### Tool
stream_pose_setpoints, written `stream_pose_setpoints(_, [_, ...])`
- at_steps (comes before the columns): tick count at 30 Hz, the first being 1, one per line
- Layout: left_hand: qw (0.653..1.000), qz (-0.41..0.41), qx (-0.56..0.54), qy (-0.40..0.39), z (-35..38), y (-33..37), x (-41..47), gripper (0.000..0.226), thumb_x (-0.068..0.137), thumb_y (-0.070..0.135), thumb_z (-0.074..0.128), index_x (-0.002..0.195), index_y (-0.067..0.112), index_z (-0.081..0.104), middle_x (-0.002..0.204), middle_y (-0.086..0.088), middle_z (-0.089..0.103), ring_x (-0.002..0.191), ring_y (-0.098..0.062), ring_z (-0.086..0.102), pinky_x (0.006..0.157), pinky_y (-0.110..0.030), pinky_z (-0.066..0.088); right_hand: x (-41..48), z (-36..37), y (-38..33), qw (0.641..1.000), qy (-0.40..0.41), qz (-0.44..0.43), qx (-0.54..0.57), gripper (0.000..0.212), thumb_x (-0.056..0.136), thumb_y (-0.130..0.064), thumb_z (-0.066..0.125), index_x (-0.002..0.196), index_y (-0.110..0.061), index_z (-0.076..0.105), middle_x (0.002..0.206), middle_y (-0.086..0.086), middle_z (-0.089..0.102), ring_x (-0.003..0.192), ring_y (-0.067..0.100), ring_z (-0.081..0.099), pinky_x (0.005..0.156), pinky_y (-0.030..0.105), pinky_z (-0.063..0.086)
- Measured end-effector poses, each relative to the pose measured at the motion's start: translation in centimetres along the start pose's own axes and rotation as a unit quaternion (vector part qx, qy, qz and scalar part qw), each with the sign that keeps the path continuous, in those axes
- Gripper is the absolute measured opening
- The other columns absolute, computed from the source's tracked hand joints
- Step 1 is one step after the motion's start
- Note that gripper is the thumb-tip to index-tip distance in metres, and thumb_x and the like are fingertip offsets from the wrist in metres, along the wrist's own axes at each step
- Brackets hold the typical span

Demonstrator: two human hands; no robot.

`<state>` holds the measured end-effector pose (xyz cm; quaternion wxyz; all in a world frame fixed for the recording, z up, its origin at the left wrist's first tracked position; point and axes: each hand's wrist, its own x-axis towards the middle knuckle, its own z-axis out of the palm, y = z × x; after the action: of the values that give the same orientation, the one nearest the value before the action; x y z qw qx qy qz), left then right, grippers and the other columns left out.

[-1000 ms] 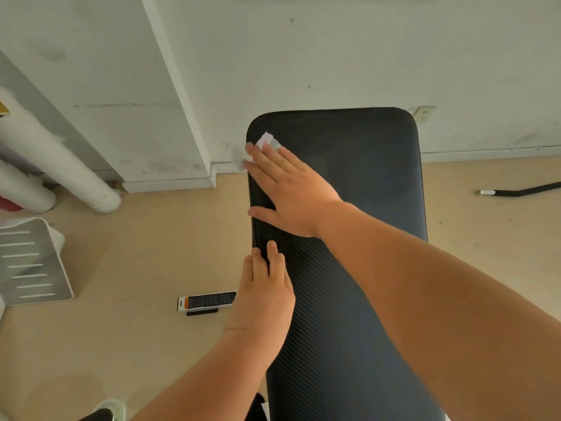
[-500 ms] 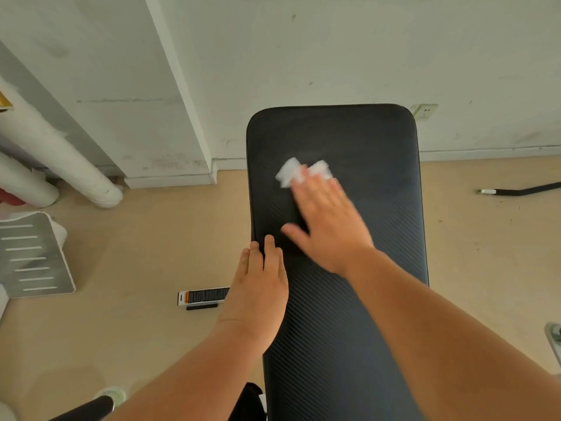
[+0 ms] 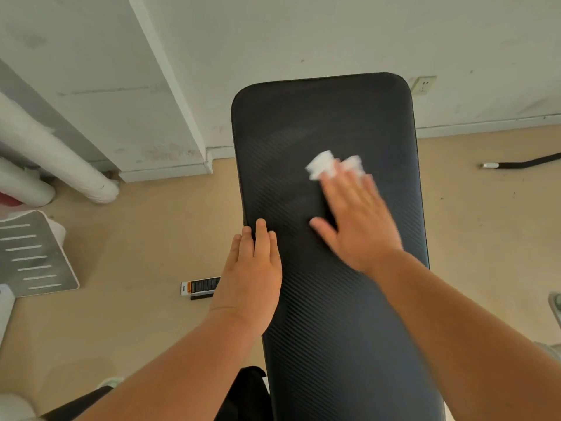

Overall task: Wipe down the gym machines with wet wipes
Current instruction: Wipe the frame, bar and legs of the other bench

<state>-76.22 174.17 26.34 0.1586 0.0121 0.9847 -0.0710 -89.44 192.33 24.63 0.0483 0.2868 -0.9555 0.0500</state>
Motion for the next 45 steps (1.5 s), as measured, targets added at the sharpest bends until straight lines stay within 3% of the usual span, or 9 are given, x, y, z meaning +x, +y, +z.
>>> stream_pose_setpoints(4, [1.000,-0.003,0.009,-0.006,0.1,-0.2,-0.1,0.110,0.093,0.039,0.068,0.154,-0.006,-0.012,0.161,-0.032,-0.013,0.150,-0.049,0.009,0.123,-0.052,0.003,-1.6,-0.5,2.6,0.921,0.035,0.359,0.145,0.084,0.103,-0.056,0.034,0.162,-0.001,0.007,0.169,0.022,0.010,0.157,0.037,0.006,0.128,0.050,0.006])
stream_pose_setpoints(8, [1.000,-0.001,0.018,-0.017,-0.2,0.0,-0.2,0.121,0.087,0.052,0.070,0.155,-0.004,-0.013,0.161,-0.030,-0.014,0.151,-0.048,0.007,0.124,-0.051,0.003,-3.9,1.2,-2.6,0.998,-0.009,0.034,0.052,0.087,0.102,-0.060,0.036,0.163,-0.005,0.008,0.170,0.016,0.004,0.158,0.032,0.000,0.129,0.047,0.005])
stream_pose_setpoints(12, [1.000,-0.004,0.015,-0.018,-0.4,0.1,-0.1,0.121,0.086,0.053,0.072,0.156,-0.003,-0.010,0.162,-0.030,-0.012,0.151,-0.046,0.008,0.124,-0.050,0.003,-4.2,2.2,-1.7,0.978,-0.031,-0.199,-0.044,0.083,0.101,-0.062,0.035,0.162,-0.009,0.016,0.170,0.013,0.012,0.158,0.029,0.007,0.129,0.046,0.011])
stream_pose_setpoints(17, [0.999,0.000,0.037,-0.023,-0.1,-0.1,-0.2,0.124,0.087,0.059,0.068,0.154,-0.004,-0.015,0.161,-0.030,-0.014,0.151,-0.047,0.007,0.124,-0.050,0.003,-3.0,0.5,1.4,0.957,0.027,0.264,0.113,0.089,0.100,-0.064,0.028,0.163,-0.005,0.007,0.170,0.020,0.002,0.158,0.032,0.000,0.128,0.050,0.010])
stream_pose_setpoints(20, [0.999,0.000,0.037,-0.029,-0.5,0.2,-0.3,0.122,0.086,0.058,0.068,0.155,-0.003,-0.012,0.162,-0.029,-0.014,0.151,-0.046,0.006,0.124,-0.050,0.003,-4.7,1.9,-2.4,1.000,-0.007,-0.006,0.018,0.093,0.097,-0.066,0.037,0.162,-0.003,0.016,0.169,0.021,0.012,0.157,0.035,0.002,0.126,0.054,0.014])
stream_pose_setpoints(24, [0.999,0.000,0.034,-0.021,-0.4,-0.1,-0.3,0.120,0.086,0.059,0.067,0.157,0.000,-0.011,0.162,-0.027,-0.015,0.152,-0.044,0.005,0.124,-0.048,0.002,-6.6,2.7,-1.8,0.944,-0.069,-0.310,-0.086,0.090,0.101,-0.071,0.029,0.163,-0.008,0.015,0.170,0.013,0.008,0.158,0.029,-0.002,0.128,0.045,0.002])
stream_pose_setpoints(31, [0.999,0.008,0.047,-0.021,-0.2,-0.2,-0.3,0.124,0.088,0.059,0.065,0.151,-0.005,-0.020,0.160,-0.031,-0.018,0.151,-0.047,0.004,0.123,-0.051,0.000,-6.3,1.4,2.9,0.979,0.009,0.192,0.069,0.099,0.095,-0.073,0.028,0.163,-0.005,0.004,0.170,0.020,0.002,0.158,0.034,0.001,0.128,0.049,0.009])
stream_pose_setpoints(39, [0.999,0.015,0.034,0.010,0.7,-0.9,-0.2,0.122,0.087,0.061,0.065,0.155,0.002,-0.017,0.161,-0.026,-0.021,0.153,-0.043,0.001,0.124,-0.051,0.002,-12.7,5.2,-3.4,0.956,-0.082,-0.277,-0.054,0.091,0.100,-0.073,0.027,0.161,-0.006,0.019,0.170,0.015,0.007,0.158,0.031,0.000,0.127,0.047,0.006])
stream_pose_setpoints(45, [0.999,0.021,0.028,0.018,0.9,-0.9,-0.5,0.125,0.082,0.059,0.073,0.157,0.003,-0.010,0.164,-0.024,-0.012,0.153,-0.043,0.005,0.124,-0.050,0.006,-10.7,2.5,0.7,0.957,-0.022,0.263,0.118,0.102,0.094,-0.078,0.024,0.163,-0.008,-0.001,0.171,0.014,-0.004,0.158,0.029,-0.008,0.129,0.049,0.008])
